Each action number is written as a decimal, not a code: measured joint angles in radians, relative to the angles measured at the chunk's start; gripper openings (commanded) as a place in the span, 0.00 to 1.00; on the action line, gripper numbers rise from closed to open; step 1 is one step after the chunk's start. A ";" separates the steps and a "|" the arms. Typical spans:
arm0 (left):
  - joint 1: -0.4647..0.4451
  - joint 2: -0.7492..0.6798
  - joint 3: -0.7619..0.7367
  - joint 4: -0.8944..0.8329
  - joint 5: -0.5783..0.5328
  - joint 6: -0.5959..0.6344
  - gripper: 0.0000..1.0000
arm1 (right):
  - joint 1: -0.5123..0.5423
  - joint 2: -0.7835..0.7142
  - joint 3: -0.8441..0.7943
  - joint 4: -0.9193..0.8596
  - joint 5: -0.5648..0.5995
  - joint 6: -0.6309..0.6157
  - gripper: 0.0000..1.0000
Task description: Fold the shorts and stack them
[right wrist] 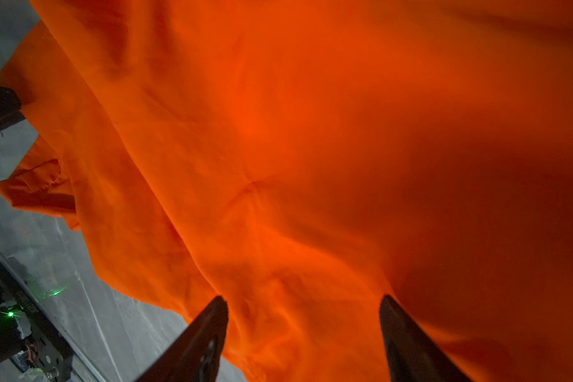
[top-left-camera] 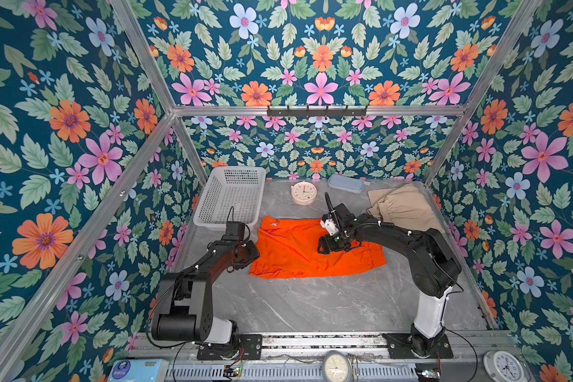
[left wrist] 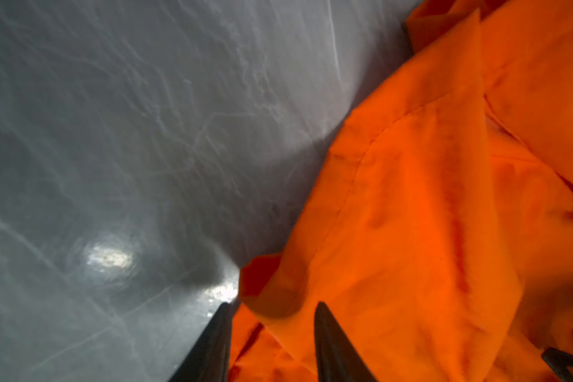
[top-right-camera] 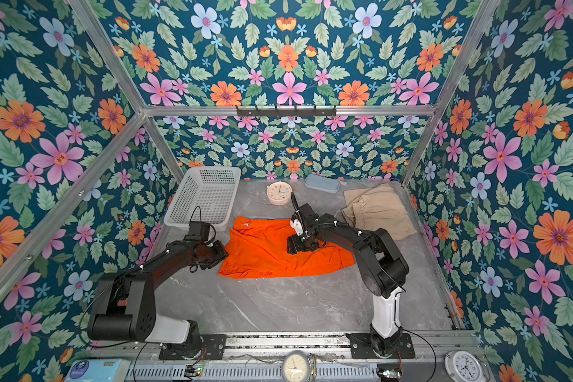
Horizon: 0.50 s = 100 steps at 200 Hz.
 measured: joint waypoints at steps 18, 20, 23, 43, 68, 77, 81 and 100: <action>0.005 0.023 0.005 0.017 0.009 0.004 0.29 | -0.007 0.011 -0.003 0.007 -0.001 0.019 0.72; 0.005 0.025 0.006 0.019 0.010 0.004 0.26 | -0.008 0.012 -0.004 0.008 -0.001 0.023 0.72; 0.005 0.027 0.007 0.022 0.010 0.005 0.22 | -0.010 0.014 -0.006 0.009 -0.001 0.027 0.72; 0.005 0.028 0.020 0.026 0.018 0.011 0.07 | -0.028 0.026 -0.013 0.011 -0.002 0.056 0.72; 0.005 -0.037 0.044 0.011 0.019 0.025 0.00 | -0.058 0.050 -0.010 0.021 -0.016 0.107 0.72; 0.005 -0.072 0.055 0.002 0.018 0.025 0.00 | -0.065 0.058 -0.005 0.025 -0.021 0.128 0.72; 0.005 -0.091 0.059 -0.003 0.017 0.026 0.00 | -0.068 0.062 -0.002 0.026 -0.023 0.134 0.72; 0.005 -0.174 0.069 -0.034 0.019 0.026 0.00 | -0.081 0.077 0.011 0.037 -0.037 0.171 0.72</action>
